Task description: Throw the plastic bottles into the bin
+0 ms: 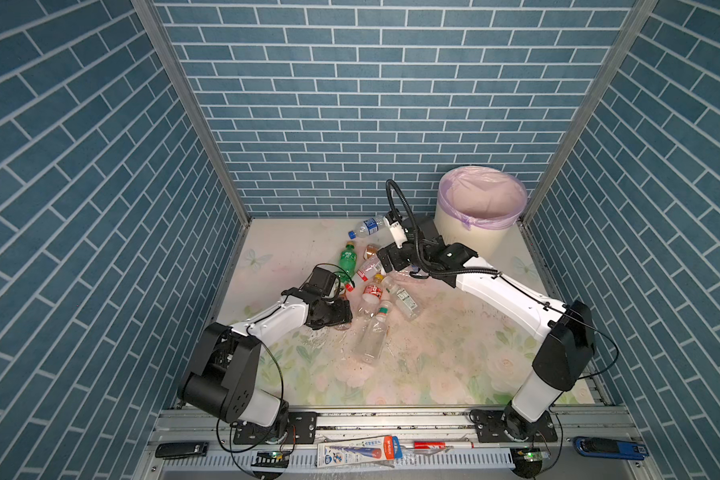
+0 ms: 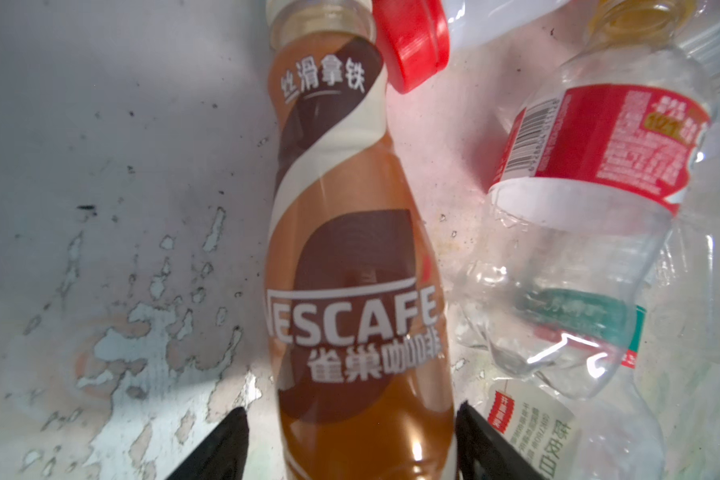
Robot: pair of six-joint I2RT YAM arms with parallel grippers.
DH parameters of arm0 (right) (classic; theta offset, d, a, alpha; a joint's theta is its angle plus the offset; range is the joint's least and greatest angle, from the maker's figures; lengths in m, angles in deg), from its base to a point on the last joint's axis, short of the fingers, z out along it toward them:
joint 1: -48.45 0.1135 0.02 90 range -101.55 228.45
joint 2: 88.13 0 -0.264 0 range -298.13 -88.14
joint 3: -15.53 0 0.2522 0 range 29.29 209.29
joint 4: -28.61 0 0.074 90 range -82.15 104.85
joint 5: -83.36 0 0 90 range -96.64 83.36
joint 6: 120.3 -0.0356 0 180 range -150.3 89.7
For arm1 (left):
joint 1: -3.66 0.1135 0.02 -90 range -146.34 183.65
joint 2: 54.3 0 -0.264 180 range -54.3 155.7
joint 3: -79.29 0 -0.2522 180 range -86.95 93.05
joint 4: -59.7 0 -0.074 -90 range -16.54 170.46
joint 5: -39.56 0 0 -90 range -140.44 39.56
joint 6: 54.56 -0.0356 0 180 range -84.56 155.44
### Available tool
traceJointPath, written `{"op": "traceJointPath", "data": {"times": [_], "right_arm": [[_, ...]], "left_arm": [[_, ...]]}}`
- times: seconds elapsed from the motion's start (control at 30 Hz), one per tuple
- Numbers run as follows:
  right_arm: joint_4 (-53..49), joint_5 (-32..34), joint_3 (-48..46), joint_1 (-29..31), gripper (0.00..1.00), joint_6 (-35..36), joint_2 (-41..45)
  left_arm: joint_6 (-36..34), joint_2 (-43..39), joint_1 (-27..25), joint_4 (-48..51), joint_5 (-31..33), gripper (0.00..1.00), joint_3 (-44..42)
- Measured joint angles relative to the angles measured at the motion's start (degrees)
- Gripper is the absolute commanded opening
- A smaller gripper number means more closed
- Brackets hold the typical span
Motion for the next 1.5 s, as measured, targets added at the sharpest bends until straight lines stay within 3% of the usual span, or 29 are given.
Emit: {"op": "traceJointPath", "data": {"times": [0.23, 0.47, 0.77, 1.1, 1.5], "right_arm": [[-3.15, 0.02, 3.69, -0.17, 0.99, -1.01, -2.51], [-9.35, -1.31, 11.52, -1.09, 0.99, -4.15, -5.81], [-13.07, -8.57, 13.46, -4.42, 0.96, -10.99, -5.81], [-11.85, -21.42, 19.98, -10.49, 0.92, -22.29, -5.40], [-3.19, -30.84, 19.93, -11.02, 0.90, -30.38, -5.38]], "left_arm": [[0.20, 0.11, 0.04, -1.22, 0.17, 0.57, 0.00], [-0.87, -3.10, 1.20, 2.32, -0.26, 0.57, 2.05], [-5.03, -9.99, 6.80, 5.57, -4.22, 0.59, 13.68], [-10.23, -4.81, 7.17, 1.42, -12.50, 0.61, 31.50], [-4.20, -1.92, 7.21, -19.52, -24.57, 0.61, 21.16]]}}
